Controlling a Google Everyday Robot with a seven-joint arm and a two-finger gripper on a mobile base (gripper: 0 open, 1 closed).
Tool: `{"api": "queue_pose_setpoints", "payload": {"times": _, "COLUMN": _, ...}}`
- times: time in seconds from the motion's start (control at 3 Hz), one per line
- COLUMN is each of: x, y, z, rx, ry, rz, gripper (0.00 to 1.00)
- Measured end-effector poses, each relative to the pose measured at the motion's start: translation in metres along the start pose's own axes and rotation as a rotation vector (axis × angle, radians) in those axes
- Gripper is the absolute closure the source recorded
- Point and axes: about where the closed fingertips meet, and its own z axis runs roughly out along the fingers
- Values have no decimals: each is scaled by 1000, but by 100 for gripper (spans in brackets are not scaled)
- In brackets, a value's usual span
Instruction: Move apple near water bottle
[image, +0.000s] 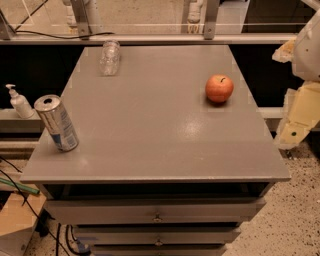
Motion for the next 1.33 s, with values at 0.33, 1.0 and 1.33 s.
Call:
{"api": "queue_pose_setpoints", "payload": {"times": 0.33, "x": 0, "y": 0, "z": 0, "rx": 0, "ry": 0, "rz": 0, "gripper": 0}}
{"api": "queue_pose_setpoints", "payload": {"times": 1.0, "x": -8, "y": -9, "z": -8, "rx": 40, "ry": -111, "rz": -47, "gripper": 0}}
{"api": "queue_pose_setpoints", "payload": {"times": 1.33, "x": -23, "y": -24, "z": -8, "rx": 50, "ry": -258, "rz": -84, "gripper": 0}}
